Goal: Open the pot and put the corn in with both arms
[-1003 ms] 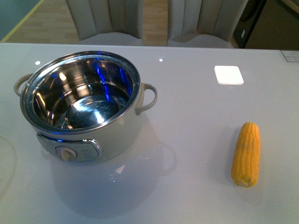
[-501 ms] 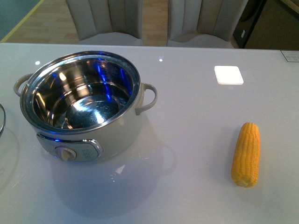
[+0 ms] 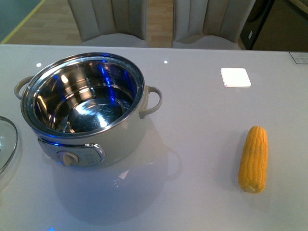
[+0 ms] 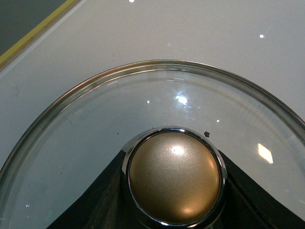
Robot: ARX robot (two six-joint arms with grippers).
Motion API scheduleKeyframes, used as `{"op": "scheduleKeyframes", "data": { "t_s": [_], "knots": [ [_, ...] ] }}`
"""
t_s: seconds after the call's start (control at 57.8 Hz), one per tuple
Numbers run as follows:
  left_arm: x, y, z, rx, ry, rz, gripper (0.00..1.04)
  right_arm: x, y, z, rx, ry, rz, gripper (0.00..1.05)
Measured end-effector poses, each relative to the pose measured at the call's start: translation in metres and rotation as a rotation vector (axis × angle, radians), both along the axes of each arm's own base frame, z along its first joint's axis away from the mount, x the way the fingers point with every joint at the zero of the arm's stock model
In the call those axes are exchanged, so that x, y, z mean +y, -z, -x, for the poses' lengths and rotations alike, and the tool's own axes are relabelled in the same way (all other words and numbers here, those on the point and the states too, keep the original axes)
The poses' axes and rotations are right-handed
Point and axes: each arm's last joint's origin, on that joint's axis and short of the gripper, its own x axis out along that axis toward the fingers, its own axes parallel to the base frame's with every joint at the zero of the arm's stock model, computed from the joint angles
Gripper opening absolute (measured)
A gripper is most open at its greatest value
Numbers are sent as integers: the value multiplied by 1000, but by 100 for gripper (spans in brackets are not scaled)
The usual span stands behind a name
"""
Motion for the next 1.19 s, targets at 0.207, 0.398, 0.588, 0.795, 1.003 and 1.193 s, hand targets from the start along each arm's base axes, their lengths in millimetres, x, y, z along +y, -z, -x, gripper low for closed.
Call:
{"op": "scheduleKeyframes", "data": {
  "t_s": [0.207,0.398,0.588,0.795,1.003,1.193],
  "knots": [
    [1,2,-2,-3,0,-2,45,0,0,0,0,0,0,96],
    [1,3,-2,-3,0,-2,45,0,0,0,0,0,0,96],
    [2,4,-4,-7,-1,0,77,0,0,0,0,0,0,96],
    [3,4,-5,-12,-1,-3,98,0,0,0,0,0,0,96],
    [3,3,-6,-17,-2,-4,97,0,0,0,0,0,0,96],
    [23,-63,-20,-158,-52,-21,98,0,0,0,0,0,0,96]
  ]
}}
